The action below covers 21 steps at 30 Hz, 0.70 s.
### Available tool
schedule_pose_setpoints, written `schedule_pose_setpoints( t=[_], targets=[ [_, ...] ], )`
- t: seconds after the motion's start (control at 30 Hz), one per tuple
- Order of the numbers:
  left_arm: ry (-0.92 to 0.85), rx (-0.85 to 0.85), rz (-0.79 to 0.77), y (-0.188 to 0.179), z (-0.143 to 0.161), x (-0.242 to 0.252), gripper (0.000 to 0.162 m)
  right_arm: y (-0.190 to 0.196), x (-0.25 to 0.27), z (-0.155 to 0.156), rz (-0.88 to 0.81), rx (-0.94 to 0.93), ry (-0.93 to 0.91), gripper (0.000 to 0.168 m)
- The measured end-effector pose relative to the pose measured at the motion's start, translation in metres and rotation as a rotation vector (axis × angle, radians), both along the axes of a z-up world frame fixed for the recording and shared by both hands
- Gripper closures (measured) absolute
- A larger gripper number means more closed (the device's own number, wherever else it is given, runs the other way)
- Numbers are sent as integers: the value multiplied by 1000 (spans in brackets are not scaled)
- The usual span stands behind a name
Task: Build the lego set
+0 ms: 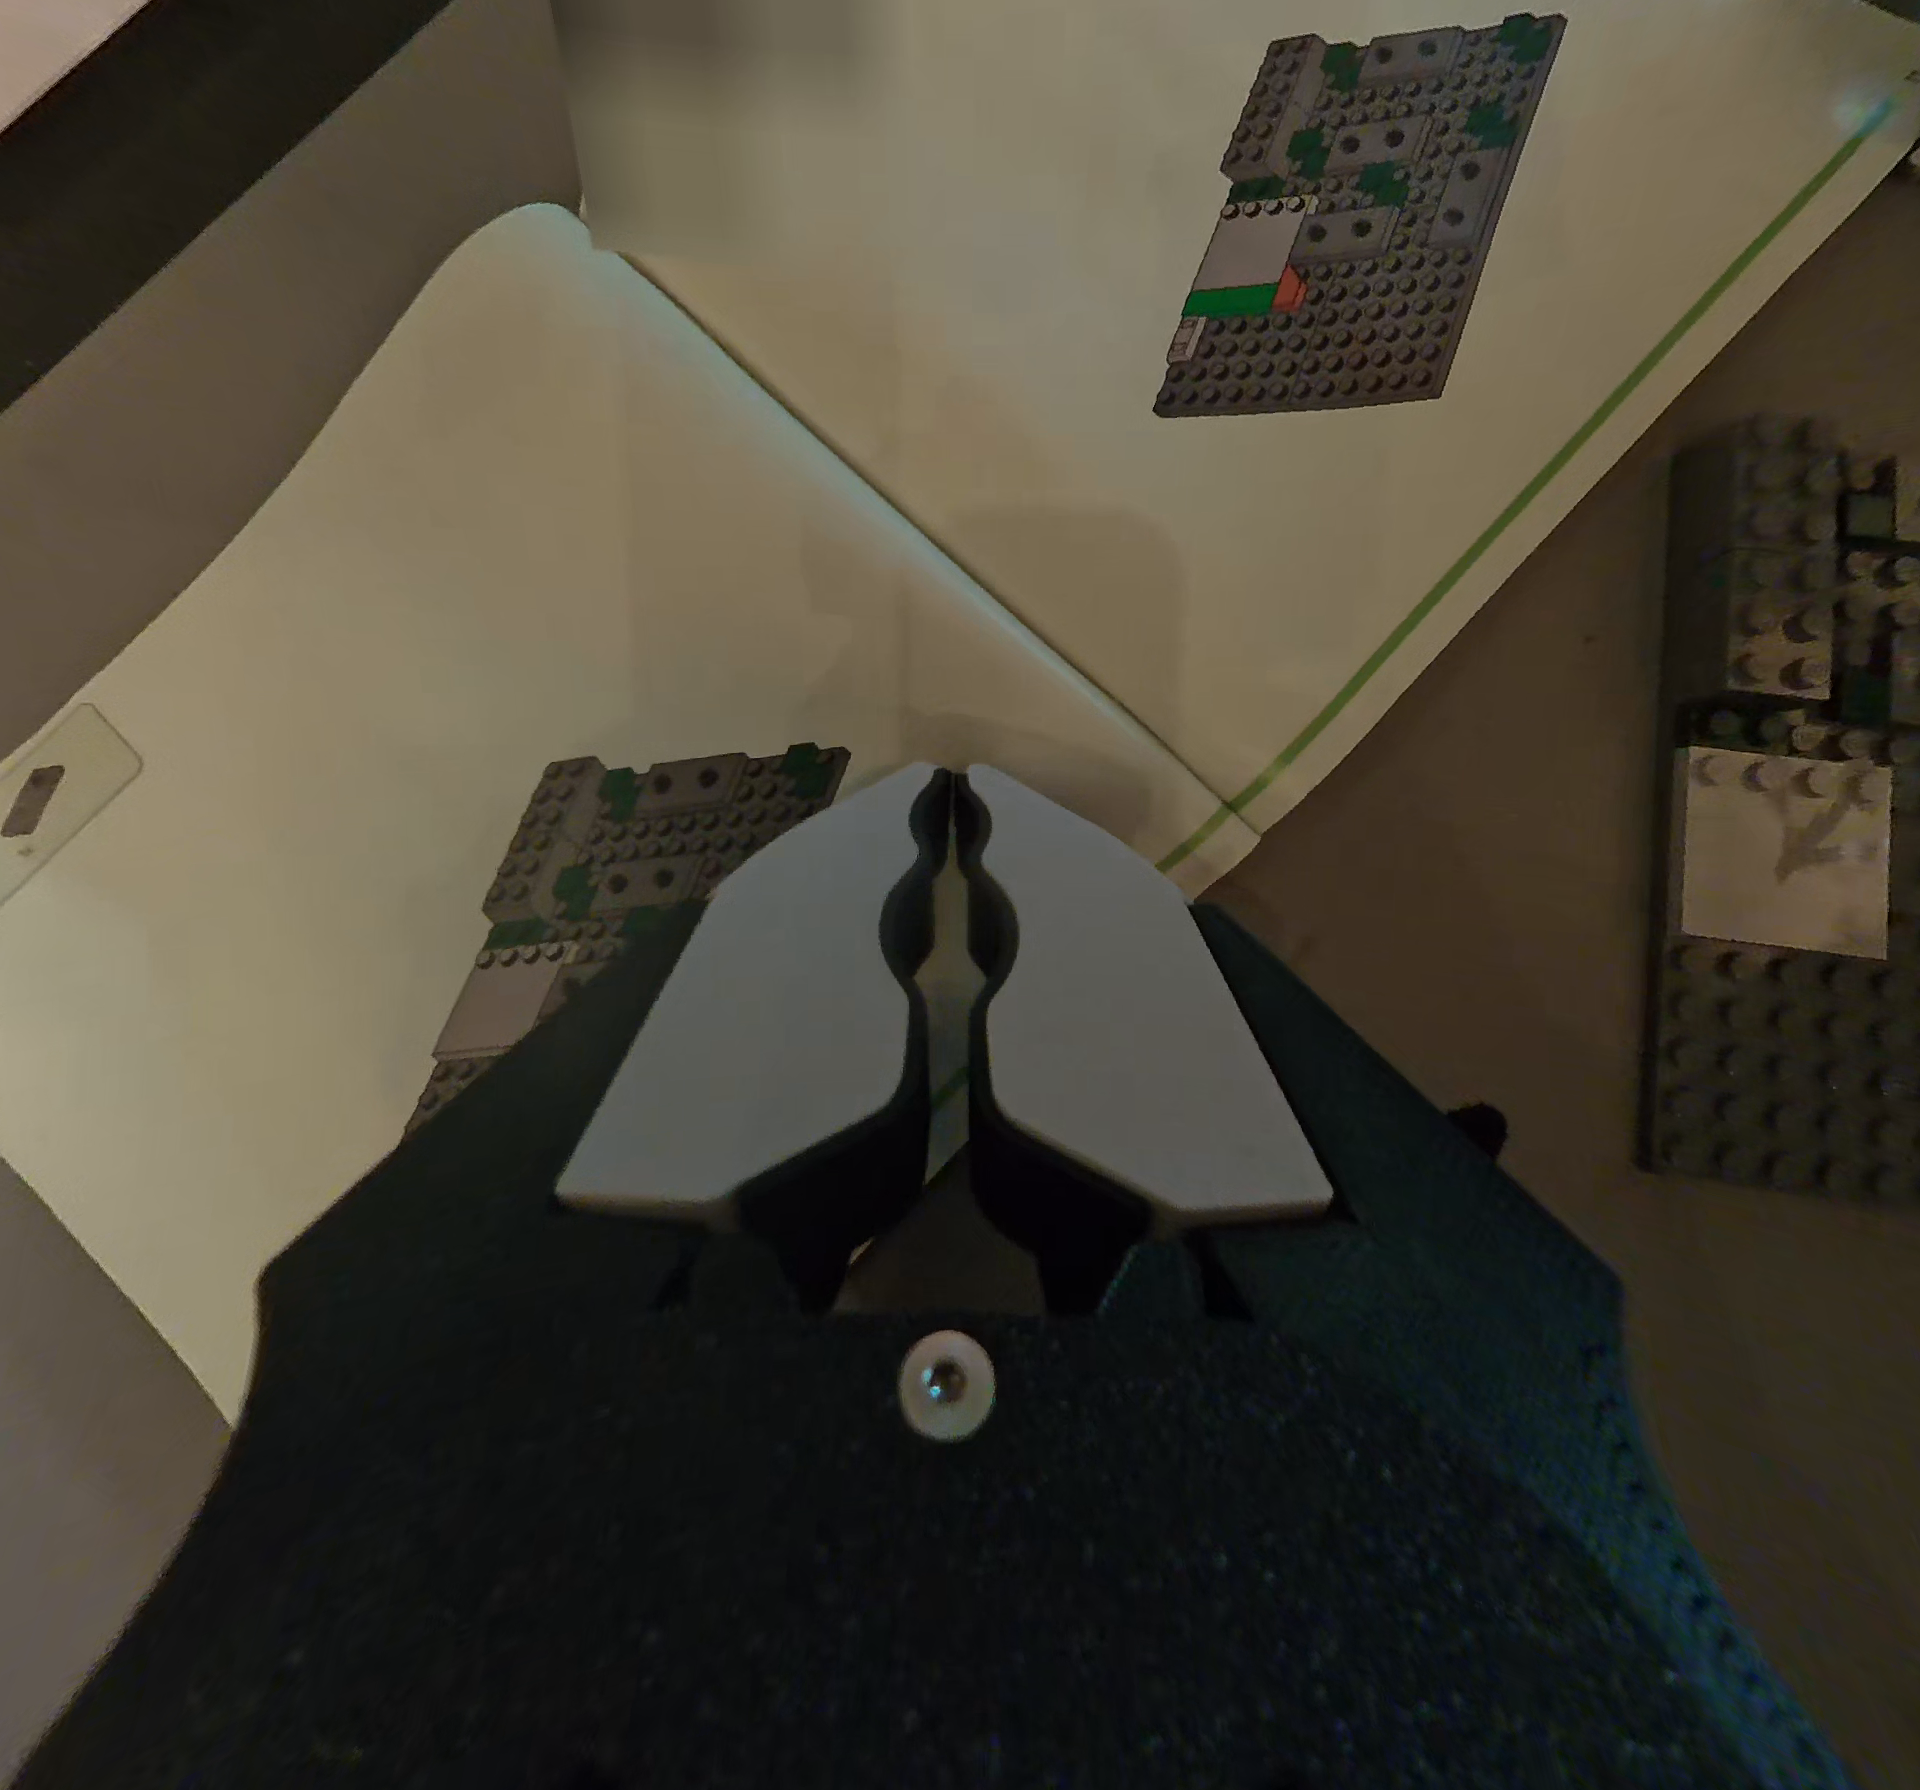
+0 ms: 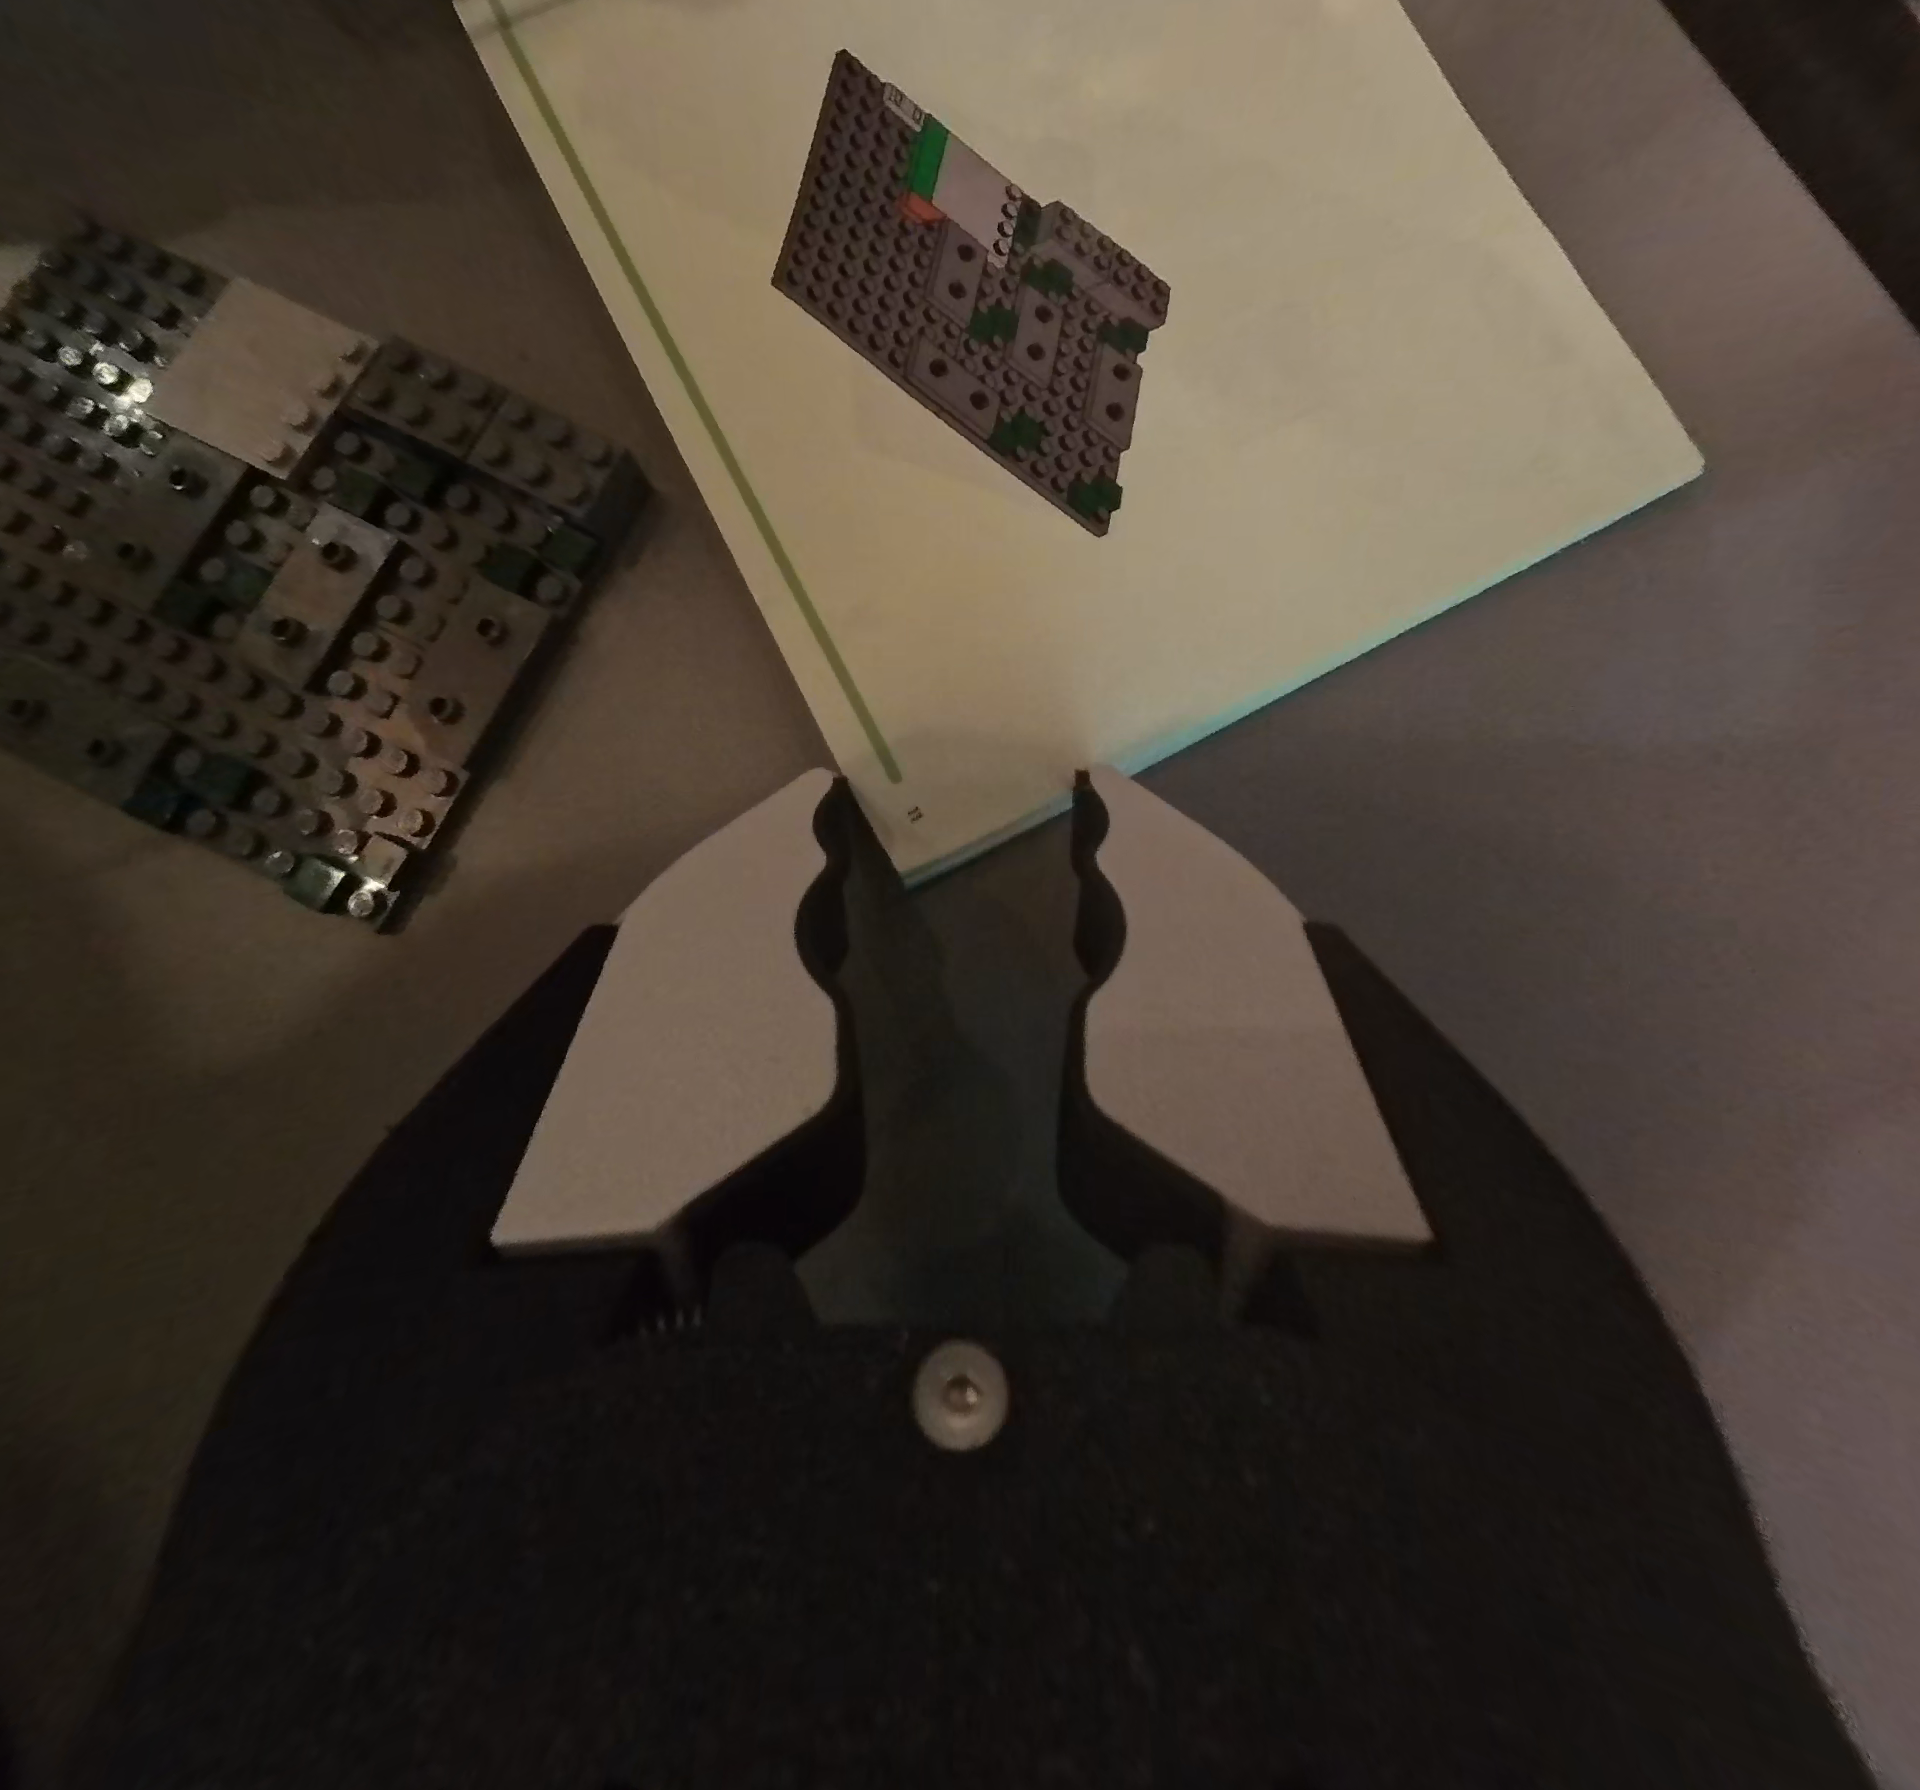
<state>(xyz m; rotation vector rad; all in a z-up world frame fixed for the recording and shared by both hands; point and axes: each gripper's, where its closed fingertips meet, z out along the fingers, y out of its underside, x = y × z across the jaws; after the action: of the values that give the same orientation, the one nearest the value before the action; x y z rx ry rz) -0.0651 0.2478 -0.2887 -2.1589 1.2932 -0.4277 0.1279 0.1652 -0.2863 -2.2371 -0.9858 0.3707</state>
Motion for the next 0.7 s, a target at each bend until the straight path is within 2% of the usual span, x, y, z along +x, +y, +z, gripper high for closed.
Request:
schedule_pose_setpoints(
  t=[0.03, 0.23, 0.43, 0.6, 0.7],
  targets=[
    [0, 2, 2, 0, 0, 0, 161, 0, 0, 1, -2, 0, 7, 129],
    [-41, 32, -12, -7, 18, 1, 155, 1, 2, 9, -17, 25, 42, 129],
    [-74, 97, -43, -24, 38, 7, 150, 5, -2, 33, -24, 140, 94, 129],
    [-188, 110, -56, -48, 56, 22, 151, 3, -13, 59, -28, 247, 167, 129],
    [-260, 124, -55, -60, 65, 33, 152, 7, -16, 61, -34, 308, 185, 131]
  ],
)
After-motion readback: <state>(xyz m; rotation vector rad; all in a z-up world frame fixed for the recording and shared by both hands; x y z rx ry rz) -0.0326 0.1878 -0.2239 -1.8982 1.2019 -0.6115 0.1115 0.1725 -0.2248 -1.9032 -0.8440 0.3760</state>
